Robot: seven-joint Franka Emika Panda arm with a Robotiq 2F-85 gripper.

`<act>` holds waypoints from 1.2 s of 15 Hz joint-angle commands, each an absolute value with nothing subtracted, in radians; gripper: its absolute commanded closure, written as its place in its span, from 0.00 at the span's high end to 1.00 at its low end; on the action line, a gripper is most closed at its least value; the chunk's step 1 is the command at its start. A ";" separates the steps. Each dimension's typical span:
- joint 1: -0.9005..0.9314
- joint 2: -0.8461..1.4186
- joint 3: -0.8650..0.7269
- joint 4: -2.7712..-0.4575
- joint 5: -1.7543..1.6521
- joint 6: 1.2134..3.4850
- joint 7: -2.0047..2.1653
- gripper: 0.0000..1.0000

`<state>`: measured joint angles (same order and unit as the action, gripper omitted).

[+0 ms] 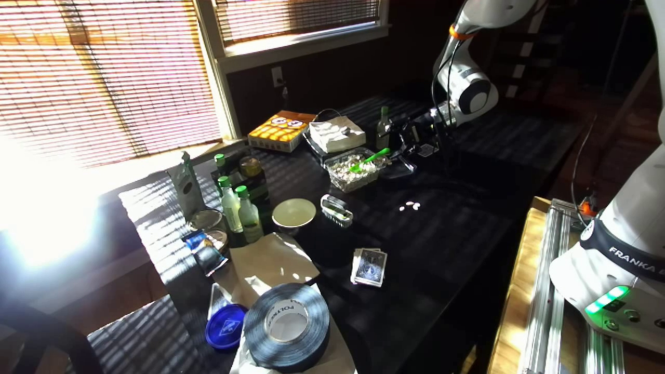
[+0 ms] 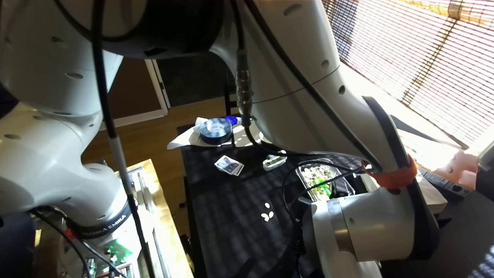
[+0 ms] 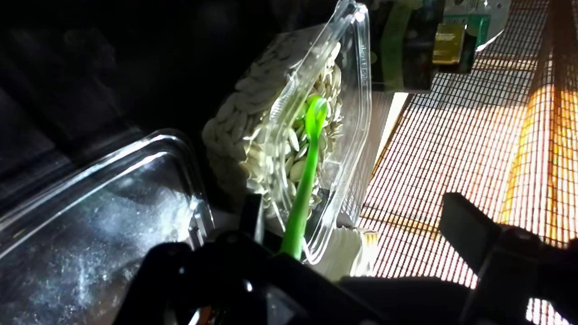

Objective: Use the spoon to pick up contents from the container and put them inside the bowl

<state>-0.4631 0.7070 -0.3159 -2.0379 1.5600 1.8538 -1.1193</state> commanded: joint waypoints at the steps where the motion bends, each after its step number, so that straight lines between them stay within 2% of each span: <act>1: -0.458 0.716 -0.317 -2.034 1.600 1.849 -1.159 1.00; 18: -0.477 0.806 -0.308 -1.958 1.660 1.797 -1.184 0.95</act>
